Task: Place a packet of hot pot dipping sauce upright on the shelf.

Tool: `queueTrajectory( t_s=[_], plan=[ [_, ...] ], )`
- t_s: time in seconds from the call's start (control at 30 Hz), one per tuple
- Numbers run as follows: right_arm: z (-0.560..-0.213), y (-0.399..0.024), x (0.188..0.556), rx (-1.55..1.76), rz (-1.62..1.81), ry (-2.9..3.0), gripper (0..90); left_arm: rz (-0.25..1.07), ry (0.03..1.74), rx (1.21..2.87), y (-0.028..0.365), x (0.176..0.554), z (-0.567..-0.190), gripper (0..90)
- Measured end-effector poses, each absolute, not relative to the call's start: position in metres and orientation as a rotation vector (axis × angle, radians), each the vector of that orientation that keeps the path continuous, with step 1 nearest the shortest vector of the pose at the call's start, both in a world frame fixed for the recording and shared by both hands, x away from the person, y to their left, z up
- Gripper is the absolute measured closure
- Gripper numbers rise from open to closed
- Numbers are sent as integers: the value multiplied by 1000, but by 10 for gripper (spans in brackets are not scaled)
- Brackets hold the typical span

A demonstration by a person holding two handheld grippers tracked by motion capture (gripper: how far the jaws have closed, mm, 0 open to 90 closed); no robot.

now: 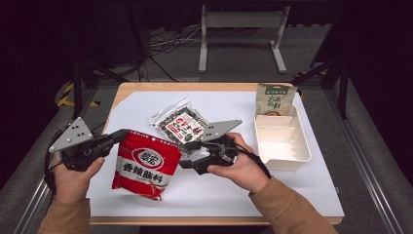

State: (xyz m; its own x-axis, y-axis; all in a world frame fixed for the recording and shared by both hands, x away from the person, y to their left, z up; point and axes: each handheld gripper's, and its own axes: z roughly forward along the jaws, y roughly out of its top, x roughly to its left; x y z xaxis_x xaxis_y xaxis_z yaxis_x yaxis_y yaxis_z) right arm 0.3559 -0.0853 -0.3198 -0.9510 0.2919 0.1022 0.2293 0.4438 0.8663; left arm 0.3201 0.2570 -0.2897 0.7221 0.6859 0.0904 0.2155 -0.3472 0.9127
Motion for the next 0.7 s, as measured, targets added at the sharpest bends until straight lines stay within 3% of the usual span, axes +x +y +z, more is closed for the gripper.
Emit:
queueTrajectory(
  t_s=[0.7],
  plan=[
    [-340, -46, 364, 472, 1552, 2668, 462, 553, 677, 1896, 256, 314, -288, 900]
  ],
)
